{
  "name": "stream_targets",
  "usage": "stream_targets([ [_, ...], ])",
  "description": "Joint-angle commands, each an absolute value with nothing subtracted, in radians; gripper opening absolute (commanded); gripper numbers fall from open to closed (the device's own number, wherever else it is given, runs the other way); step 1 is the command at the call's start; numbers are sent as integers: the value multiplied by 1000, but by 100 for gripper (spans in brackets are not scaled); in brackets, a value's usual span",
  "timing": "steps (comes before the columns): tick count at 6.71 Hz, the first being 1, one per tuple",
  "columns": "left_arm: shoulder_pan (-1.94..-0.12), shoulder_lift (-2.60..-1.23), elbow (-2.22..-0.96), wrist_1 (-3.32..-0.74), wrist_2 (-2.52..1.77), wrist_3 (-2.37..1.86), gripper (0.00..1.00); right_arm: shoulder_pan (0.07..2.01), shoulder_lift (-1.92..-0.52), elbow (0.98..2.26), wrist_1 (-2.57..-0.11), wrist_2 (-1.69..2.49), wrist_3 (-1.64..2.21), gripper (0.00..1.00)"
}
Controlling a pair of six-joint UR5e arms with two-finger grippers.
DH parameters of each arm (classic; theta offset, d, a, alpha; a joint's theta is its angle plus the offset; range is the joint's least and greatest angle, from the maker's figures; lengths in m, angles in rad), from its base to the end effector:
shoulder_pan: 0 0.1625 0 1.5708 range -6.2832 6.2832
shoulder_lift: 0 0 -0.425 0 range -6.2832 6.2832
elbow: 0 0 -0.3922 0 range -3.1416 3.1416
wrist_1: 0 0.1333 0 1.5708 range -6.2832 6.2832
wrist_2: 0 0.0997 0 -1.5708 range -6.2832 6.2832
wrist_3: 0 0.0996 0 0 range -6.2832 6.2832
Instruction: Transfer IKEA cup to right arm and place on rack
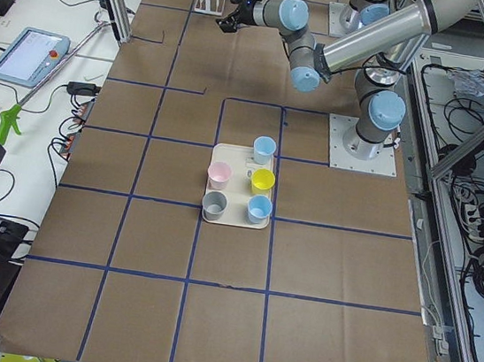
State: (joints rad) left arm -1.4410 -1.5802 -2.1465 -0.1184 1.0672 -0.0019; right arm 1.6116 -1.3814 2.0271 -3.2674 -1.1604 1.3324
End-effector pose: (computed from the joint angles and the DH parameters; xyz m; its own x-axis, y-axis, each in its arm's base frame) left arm -0.1200 -0.4816 0.3905 -0.9160 0.2503 0.3136 -0.0855 0.6419 -0.7620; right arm 0.1942 -0.5146 0.3850 -0.2327 0.3918 -0.8901 0.8718 0.4897 -0.0123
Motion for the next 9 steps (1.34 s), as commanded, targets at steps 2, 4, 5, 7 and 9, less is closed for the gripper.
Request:
stream_targets([
  [2, -1515, -1589, -1827, -739, 1380, -20, 99, 1536, -1303, 1906, -3267, -1285, 884, 15],
  [4, -1536, -1598, -1638, -1210, 1477, -20, 100, 1502, -1250, 1869, -3272, -1348, 491, 15],
  [5, -1536, -1589, -1597, -1376, 1498, -20, 100, 1479, -1232, 1859, -3272, -1368, 357, 15],
  [7, -1542, -1563, -1597, -1538, 1577, -20, 100, 1468, -1168, 1830, -3289, -1408, 150, 11],
  [9, -1530, -1536, -1624, -1542, 1581, -5, 100, 1462, -1085, 1761, -3372, -1417, 31, 11],
])
